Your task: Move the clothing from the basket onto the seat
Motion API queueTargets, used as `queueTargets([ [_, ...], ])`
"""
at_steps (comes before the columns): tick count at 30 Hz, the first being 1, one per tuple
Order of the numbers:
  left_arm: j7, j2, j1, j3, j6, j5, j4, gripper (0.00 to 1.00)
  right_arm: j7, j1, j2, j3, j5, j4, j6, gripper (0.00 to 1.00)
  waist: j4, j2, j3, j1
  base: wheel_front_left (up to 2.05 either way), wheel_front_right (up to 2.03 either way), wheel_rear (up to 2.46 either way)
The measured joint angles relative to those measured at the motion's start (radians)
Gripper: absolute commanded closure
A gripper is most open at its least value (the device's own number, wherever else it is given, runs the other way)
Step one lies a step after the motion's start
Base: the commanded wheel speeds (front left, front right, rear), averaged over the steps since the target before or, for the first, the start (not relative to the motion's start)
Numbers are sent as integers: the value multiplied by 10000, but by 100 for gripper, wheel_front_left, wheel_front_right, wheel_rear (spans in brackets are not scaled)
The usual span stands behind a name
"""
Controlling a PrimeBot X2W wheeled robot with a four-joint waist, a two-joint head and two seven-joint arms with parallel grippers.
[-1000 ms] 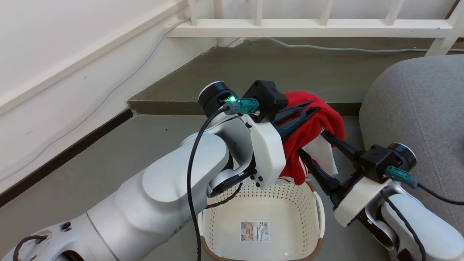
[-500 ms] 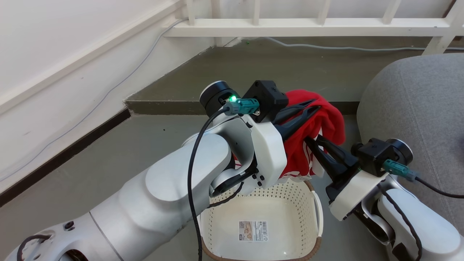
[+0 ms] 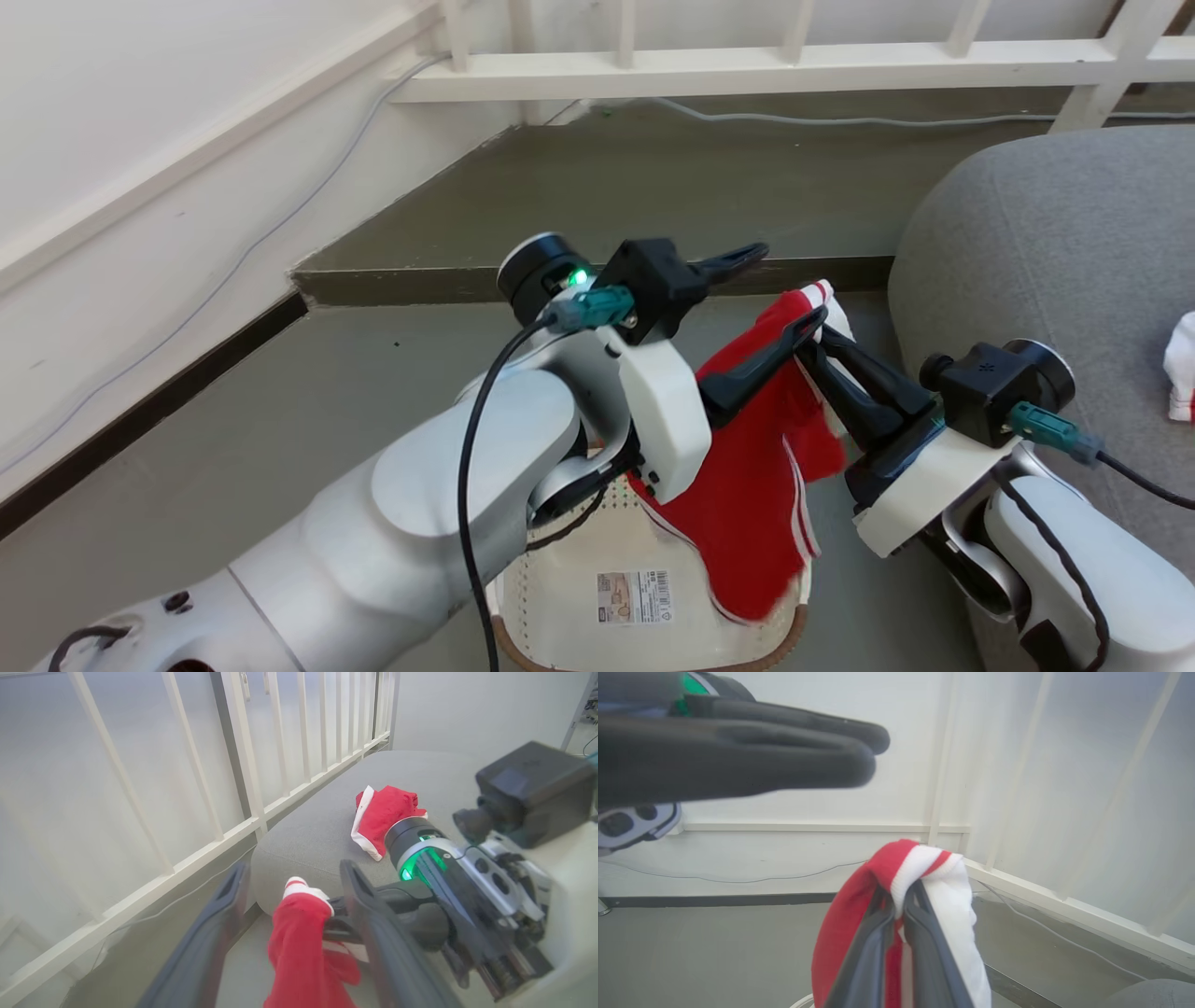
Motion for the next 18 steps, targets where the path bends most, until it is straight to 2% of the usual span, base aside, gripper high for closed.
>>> queueTargets([
  [18,-1540,-109,1021,-136,-54,67,1114,0,0,279,-502,-627,190,-407,0,100,-1428,0,-311,0,0,0,0],
])
